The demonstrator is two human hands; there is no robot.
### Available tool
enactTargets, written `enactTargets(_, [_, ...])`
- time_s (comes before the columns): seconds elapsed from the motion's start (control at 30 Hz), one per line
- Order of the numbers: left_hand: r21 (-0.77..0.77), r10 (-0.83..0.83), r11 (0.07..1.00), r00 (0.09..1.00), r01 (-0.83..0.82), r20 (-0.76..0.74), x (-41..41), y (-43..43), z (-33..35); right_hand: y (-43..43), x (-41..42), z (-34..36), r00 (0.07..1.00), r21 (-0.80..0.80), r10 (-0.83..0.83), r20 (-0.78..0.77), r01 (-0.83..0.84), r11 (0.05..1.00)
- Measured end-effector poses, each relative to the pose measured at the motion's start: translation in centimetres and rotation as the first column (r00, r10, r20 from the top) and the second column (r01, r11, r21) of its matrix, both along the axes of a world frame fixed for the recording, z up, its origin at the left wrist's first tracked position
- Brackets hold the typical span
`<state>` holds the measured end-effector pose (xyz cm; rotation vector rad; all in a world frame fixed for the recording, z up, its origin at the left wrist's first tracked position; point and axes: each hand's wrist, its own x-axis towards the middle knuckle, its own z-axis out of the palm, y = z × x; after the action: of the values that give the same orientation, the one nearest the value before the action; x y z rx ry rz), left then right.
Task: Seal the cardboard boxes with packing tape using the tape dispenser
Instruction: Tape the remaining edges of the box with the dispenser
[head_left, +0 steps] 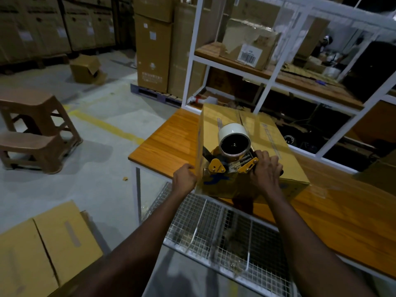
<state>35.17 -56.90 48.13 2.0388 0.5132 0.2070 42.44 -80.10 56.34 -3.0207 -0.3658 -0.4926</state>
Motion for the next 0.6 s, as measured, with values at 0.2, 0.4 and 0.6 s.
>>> enactTargets(0.2, [-0.013, -0.154, 0.987, 0.979, 0.158, 0.132, -0.8, -2.9, -0.6, -0.1, -0.3, 0.0, 1.0, -0.004, 0.0, -0.015, -0.001, 1.0])
enactTargets(0.4, [0.204, -0.101, 0.977, 0.983, 0.068, 0.156, -1.7, -2.2, -2.2, -0.2, -0.2, -0.2, 1.0, -0.01, 0.017, -0.009, -0.017, 1.0])
enactTargets(0.6, [0.31, -0.109, 0.95, 0.966, 0.032, 0.234, 0.2, -2.9, -1.2, -0.4, 0.1, -0.1, 0.999, -0.035, 0.035, -0.014, -0.036, 0.999])
